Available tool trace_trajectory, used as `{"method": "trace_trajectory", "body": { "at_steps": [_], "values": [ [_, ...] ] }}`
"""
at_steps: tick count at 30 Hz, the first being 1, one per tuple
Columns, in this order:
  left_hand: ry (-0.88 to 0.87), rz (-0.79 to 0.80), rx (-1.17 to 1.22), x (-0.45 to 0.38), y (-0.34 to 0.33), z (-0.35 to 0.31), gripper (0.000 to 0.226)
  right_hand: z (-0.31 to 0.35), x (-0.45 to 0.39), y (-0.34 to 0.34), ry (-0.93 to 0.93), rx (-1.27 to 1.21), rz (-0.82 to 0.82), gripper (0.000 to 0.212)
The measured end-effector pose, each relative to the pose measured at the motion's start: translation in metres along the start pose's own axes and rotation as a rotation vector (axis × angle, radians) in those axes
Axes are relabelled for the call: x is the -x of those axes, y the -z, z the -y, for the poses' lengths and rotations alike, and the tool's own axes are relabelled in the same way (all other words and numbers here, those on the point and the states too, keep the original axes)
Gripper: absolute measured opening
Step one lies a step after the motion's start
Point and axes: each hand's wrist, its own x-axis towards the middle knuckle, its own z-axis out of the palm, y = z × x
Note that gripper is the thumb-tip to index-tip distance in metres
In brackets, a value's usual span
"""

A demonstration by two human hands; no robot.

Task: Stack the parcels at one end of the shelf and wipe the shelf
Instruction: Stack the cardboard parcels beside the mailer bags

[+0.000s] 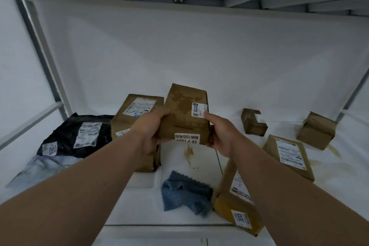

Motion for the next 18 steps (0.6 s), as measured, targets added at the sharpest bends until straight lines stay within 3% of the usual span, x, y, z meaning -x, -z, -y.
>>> {"method": "trace_trajectory", "body": {
  "at_steps": [5,10,14,18],
  "values": [
    [-0.011,-0.077,0.068,0.019,0.006,-0.007,0.013,0.012,0.007,-0.008,0.052,0.035,0.116,0.021],
    [-0.138,-0.202,0.076,0.032,0.025,-0.006,0.013,0.018,0.011,-0.03,0.051,0.094,0.258,0.035],
    [-0.235,-0.329,0.019,0.038,0.053,-0.007,0.023,0.017,0.013,-0.061,0.044,0.158,0.332,0.039],
    [-0.273,-0.452,0.033,0.046,0.09,-0.009,0.017,0.019,0.02,-0.106,0.08,0.166,0.393,0.034]
  ]
}}
